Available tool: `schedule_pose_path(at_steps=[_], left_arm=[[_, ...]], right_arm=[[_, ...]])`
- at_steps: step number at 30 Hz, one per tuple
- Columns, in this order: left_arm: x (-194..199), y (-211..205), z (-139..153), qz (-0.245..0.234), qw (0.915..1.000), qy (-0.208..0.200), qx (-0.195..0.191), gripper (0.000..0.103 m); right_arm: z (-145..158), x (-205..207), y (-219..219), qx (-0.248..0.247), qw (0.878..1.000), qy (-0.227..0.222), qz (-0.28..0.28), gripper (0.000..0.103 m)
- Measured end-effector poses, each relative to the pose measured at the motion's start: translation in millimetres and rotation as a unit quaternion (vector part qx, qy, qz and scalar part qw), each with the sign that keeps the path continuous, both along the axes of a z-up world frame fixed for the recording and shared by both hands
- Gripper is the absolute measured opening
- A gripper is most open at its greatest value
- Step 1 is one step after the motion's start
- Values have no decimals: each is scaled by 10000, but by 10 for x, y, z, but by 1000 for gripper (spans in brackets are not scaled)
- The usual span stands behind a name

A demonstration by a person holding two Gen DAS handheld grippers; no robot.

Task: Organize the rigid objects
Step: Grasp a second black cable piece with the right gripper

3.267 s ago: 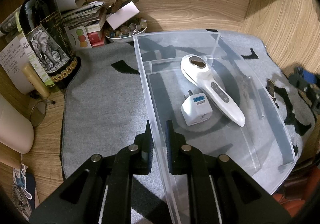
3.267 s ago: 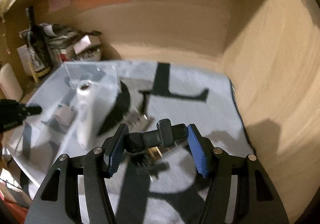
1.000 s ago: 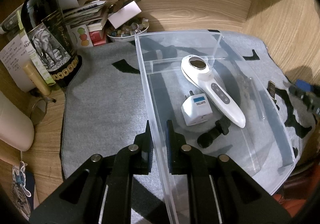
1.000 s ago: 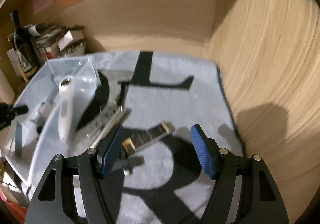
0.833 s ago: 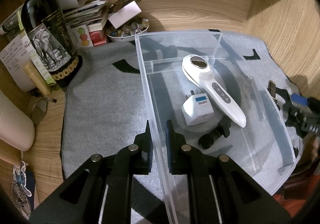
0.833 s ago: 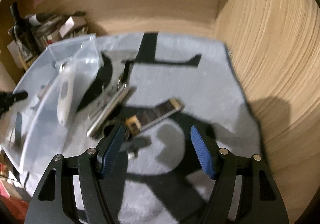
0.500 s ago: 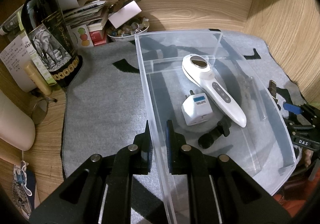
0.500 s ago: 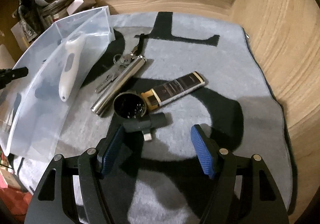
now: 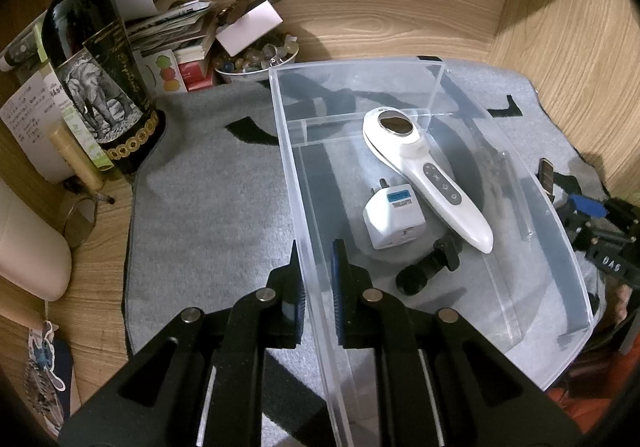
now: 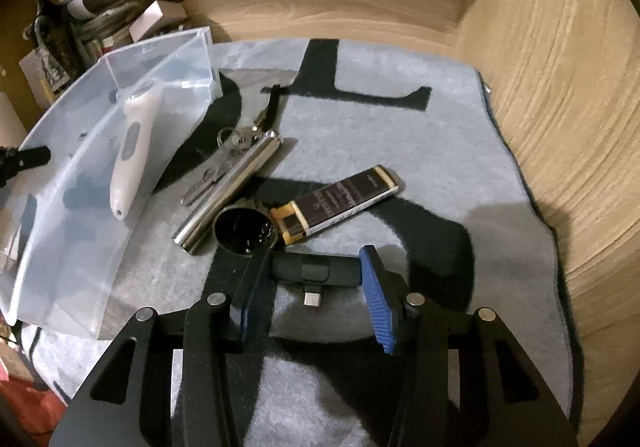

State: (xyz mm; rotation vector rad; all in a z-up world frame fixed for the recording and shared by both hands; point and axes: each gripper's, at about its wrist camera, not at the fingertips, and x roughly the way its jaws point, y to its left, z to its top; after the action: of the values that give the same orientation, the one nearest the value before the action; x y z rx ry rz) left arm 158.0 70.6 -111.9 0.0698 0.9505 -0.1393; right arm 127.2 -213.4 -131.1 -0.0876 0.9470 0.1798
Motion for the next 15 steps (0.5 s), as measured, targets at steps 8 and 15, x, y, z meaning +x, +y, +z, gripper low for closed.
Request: schedule_pose_path(at_steps=[8, 15], left_arm=[[-2, 13, -2, 2, 10000, 5, -6, 11], [-1, 19, -2, -7, 10000, 7, 8, 11]], right_arm=[[400, 51, 67, 65, 9985, -540, 86, 42], [718, 228, 396, 154, 9931, -1030, 532, 42]])
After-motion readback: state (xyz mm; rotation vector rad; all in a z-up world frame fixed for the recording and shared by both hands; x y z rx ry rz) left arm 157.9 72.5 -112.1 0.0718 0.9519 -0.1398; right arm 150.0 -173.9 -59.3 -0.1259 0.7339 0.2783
